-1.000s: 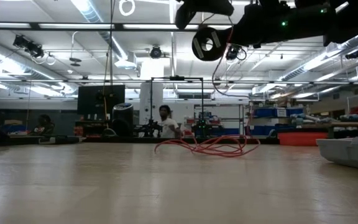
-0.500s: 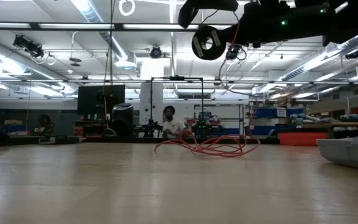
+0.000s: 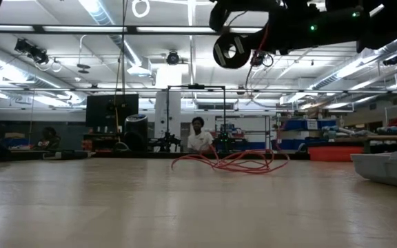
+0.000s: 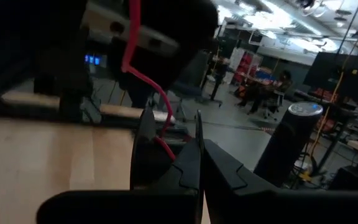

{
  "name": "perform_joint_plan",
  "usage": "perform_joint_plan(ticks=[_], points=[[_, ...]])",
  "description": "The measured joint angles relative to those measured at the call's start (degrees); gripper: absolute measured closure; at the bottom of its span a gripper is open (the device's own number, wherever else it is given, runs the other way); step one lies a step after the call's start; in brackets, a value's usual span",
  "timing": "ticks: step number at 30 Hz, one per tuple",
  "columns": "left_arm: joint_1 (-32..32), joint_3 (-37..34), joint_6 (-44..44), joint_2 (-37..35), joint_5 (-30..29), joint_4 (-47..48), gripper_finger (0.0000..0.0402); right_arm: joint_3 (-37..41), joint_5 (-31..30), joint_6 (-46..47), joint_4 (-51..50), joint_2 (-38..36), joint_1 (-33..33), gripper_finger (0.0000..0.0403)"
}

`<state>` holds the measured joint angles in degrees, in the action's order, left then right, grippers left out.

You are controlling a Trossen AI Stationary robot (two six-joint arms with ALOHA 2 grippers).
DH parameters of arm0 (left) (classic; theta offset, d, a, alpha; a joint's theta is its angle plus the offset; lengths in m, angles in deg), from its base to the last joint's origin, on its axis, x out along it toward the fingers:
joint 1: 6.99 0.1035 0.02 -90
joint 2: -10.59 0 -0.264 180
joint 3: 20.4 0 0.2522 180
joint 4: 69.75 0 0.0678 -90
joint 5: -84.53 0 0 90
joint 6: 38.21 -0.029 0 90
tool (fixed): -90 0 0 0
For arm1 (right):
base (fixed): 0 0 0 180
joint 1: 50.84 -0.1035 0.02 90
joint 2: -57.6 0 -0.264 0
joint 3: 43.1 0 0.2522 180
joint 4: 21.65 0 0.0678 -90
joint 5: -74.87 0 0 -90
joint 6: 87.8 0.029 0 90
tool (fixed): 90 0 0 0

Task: Coil cords
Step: Coil the wire

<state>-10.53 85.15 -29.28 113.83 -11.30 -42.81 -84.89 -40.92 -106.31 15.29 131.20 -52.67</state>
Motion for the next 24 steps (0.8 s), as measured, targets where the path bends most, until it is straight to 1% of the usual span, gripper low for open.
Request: perform_joint_plan(ticks=[4, 10, 14, 18, 21, 24], points=[[-0.07, 0.09, -0.08, 1.03, 1.73, -0.23, 0.0401, 0.09, 0.1, -0.71, -0.01, -0.39, -0.02, 0.04], [-0.27, 0.17, -1.28, 1.49, -0.46, -0.42, 0.0401, 0.18, -1.04, -1.43, 0.08, -0.83, -0.24, 0.04], [-0.27, 0.17, -1.98, 1.53, -0.46, -0.21, 0.0401, 0.18, -1.25, -2.37, 0.22, -0.87, -0.71, 0.0401], [-0.27, -0.04, -2.54, -0.48, -0.48, 0.45, 0.0401, -0.07, -2.49, -3.73, 0.7, -1.31, -1.24, 0.0401], [-0.25, -0.24, -2.73, -2.67, -2.66, 2.11, 0.0401, -0.41, -2.46, -3.23, 2.18, -2.49, -1.87, 0.0402], [-0.23, -0.24, -2.81, -4.04, -3.42, 2.18, 0.0401, -0.28, -1.83, -3.66, 0.65, -3.19, -2.38, 0.0402]])
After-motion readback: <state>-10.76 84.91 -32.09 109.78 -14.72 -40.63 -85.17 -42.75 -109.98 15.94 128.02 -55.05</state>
